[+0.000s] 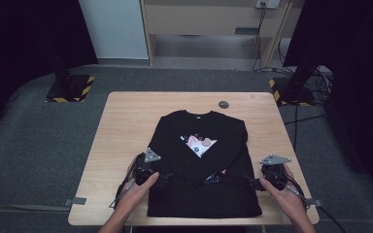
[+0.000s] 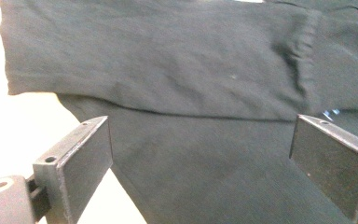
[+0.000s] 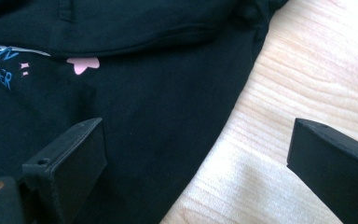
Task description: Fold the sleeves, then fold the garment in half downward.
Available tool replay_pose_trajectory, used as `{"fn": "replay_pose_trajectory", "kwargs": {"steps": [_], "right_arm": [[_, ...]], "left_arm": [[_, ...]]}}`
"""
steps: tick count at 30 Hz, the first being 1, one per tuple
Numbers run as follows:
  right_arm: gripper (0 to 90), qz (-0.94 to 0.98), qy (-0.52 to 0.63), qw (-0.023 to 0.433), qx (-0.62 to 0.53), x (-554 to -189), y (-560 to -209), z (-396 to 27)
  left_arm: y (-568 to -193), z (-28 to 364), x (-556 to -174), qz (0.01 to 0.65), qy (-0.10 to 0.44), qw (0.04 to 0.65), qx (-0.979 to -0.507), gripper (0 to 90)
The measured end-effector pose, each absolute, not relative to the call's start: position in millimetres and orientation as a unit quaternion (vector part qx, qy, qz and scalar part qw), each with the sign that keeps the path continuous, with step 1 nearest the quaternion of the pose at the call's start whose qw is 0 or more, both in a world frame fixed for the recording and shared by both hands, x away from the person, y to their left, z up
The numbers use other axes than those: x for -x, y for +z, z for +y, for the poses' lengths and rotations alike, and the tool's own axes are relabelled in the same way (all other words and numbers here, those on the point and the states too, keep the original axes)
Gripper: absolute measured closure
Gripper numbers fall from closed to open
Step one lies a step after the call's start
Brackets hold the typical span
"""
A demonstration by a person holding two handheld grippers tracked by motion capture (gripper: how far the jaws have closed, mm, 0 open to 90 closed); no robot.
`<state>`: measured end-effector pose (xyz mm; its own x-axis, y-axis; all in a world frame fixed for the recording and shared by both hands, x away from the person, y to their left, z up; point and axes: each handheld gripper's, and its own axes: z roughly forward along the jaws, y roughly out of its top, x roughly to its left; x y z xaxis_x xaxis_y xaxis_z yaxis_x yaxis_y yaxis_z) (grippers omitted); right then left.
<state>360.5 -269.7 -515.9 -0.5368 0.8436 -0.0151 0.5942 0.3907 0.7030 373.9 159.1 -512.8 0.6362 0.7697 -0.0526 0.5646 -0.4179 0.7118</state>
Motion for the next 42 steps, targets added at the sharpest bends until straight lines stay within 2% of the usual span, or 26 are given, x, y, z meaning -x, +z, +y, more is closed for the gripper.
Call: {"fn": "replay_pose_trajectory", "kwargs": {"steps": [14, 21, 32, 42], "right_arm": [[5.4, 0.801, 0.344, 0.171, -0.459, -386, -517, -264], [5.1, 0.806, 0.353, 0.164, -0.446, -399, -520, -236], [5.2, 0.829, 0.342, 0.165, -0.411, -417, -533, -188], [5.8, 0.826, 0.345, 0.166, -0.414, -414, -541, -192]], "left_arm": [[-505, 148, -411, 0.398, 0.154, 0.357, -0.831, 4.5], [-515, 129, -429, 0.393, 0.156, 0.351, -0.835, 4.4], [-535, 116, -439, 0.392, 0.153, 0.332, -0.844, 2.9], [-535, 115, -437, 0.387, 0.156, 0.324, -0.849, 1.4]]}}
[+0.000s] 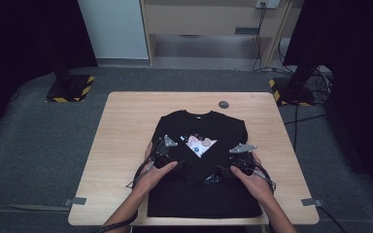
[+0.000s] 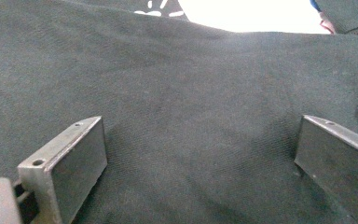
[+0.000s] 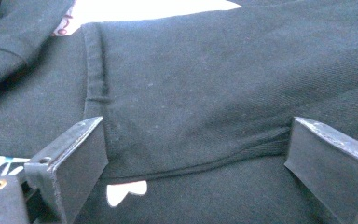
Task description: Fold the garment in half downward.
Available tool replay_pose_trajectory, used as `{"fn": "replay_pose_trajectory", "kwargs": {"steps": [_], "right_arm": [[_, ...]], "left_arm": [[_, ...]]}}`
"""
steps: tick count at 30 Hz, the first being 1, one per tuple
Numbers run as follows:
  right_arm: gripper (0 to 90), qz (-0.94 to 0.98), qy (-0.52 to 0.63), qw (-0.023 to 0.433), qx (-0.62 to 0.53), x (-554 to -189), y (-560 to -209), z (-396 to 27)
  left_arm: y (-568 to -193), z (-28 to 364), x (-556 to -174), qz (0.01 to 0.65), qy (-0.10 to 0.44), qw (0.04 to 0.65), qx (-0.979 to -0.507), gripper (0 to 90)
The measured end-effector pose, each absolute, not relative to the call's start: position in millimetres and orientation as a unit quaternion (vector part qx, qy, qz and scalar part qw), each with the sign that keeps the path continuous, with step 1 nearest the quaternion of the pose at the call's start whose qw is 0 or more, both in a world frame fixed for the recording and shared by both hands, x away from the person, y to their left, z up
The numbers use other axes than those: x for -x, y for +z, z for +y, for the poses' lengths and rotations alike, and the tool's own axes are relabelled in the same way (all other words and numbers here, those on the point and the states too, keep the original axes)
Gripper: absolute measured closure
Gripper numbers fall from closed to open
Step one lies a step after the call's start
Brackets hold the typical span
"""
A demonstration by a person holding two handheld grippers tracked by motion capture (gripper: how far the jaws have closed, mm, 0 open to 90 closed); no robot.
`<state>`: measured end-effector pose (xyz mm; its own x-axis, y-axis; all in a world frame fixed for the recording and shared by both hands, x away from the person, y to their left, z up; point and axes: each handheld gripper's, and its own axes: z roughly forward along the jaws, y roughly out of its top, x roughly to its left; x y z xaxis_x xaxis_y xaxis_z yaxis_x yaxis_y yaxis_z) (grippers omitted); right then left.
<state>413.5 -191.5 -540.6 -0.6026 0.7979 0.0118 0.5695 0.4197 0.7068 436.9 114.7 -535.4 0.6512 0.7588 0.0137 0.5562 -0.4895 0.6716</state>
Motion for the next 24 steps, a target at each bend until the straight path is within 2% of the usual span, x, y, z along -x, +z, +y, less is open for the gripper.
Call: {"fn": "replay_pose_trajectory", "kwargs": {"steps": [15, 24], "right_arm": [[5.5, 0.832, 0.348, 0.161, -0.4, -387, -541, -190], [5.4, 0.833, 0.351, 0.16, -0.396, -378, -542, -192]], "left_arm": [[-535, 119, -403, 0.38, 0.15, 0.32, -0.855, 0.1], [-536, 119, -395, 0.374, 0.148, 0.321, -0.858, 0.0]]}}
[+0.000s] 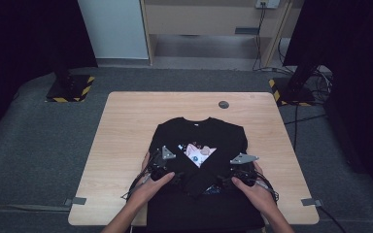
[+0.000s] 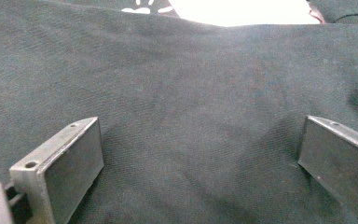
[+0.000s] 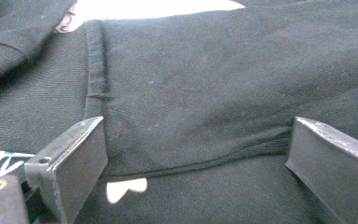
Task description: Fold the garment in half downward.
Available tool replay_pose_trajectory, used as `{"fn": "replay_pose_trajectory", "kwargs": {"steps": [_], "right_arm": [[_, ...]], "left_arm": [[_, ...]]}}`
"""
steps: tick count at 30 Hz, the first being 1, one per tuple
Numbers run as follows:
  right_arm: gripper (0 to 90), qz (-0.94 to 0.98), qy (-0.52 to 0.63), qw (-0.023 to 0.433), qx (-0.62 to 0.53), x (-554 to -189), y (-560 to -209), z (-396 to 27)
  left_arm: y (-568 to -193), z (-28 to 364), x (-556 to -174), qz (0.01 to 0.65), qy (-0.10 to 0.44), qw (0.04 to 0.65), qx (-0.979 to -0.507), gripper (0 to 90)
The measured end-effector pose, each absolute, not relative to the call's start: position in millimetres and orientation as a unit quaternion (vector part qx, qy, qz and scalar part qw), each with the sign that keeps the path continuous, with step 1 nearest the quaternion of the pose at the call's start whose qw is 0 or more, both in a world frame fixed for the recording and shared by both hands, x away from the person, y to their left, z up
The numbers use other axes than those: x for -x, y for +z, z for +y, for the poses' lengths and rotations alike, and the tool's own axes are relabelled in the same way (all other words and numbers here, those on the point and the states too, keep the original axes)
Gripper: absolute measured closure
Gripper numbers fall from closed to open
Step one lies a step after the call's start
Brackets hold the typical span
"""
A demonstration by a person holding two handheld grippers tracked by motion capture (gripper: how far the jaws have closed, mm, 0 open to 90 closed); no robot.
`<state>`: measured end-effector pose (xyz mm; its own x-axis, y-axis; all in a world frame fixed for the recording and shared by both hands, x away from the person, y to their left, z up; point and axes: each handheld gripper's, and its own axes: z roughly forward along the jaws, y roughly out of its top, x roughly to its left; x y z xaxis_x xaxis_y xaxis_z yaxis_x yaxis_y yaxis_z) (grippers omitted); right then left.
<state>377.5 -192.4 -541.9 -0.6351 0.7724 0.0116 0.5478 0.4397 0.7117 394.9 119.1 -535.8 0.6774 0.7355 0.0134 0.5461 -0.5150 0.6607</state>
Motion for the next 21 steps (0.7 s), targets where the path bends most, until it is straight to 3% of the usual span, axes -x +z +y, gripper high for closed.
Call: {"fn": "replay_pose_trajectory", "kwargs": {"steps": [12, 21], "right_arm": [[5.4, 0.838, 0.344, 0.151, -0.397, -375, -539, -193], [5.4, 0.835, 0.36, 0.151, -0.388, -387, -514, -197]], "left_arm": [[-534, 118, -394, 0.376, 0.151, 0.323, -0.855, 0.8], [-510, 130, -410, 0.379, 0.16, 0.329, -0.85, 2.6]]}}
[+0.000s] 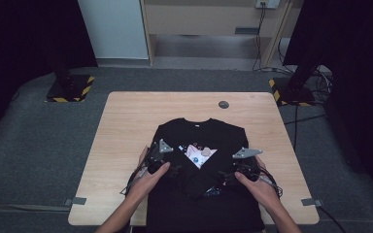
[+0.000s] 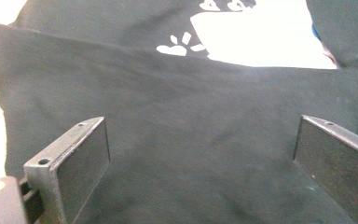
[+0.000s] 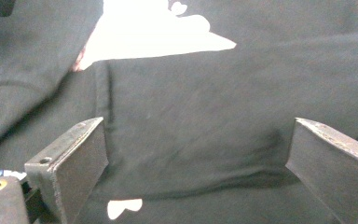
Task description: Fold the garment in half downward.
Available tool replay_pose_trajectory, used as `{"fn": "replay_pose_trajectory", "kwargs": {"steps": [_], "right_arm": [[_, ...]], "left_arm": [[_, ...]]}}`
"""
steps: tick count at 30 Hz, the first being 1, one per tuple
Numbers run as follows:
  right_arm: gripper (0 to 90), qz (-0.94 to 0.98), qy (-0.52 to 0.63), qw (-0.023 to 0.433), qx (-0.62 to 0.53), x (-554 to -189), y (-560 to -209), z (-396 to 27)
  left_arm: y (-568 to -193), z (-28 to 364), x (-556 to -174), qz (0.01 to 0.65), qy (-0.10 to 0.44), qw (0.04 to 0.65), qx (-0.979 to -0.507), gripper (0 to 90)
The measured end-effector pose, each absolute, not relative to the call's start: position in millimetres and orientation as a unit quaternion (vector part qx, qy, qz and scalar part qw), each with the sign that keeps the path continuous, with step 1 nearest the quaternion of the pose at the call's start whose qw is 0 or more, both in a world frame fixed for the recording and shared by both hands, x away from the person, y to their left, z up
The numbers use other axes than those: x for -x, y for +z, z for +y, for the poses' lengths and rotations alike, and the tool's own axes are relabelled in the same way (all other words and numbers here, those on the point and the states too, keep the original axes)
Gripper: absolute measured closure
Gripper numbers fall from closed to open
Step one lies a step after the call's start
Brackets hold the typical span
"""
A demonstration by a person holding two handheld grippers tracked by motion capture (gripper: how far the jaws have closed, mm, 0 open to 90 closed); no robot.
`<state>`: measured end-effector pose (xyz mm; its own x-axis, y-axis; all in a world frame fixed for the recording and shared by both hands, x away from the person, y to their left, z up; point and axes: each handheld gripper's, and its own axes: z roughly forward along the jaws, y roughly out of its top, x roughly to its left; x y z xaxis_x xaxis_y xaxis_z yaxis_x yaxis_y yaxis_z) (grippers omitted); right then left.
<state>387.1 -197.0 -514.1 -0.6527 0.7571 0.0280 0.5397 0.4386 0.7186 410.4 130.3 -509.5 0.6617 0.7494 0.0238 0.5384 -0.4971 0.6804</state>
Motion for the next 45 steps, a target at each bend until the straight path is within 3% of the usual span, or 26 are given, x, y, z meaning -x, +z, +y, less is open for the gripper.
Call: {"fn": "replay_pose_trajectory", "kwargs": {"steps": [18, 45], "right_arm": [[5.5, 0.829, 0.352, 0.162, -0.404, -425, -501, -216], [5.5, 0.816, 0.342, 0.165, -0.435, -478, -479, -230]], "left_arm": [[-505, 164, -445, 0.41, 0.168, 0.319, -0.838, 2.7], [-503, 178, -475, 0.415, 0.169, 0.29, -0.846, 2.9]]}}
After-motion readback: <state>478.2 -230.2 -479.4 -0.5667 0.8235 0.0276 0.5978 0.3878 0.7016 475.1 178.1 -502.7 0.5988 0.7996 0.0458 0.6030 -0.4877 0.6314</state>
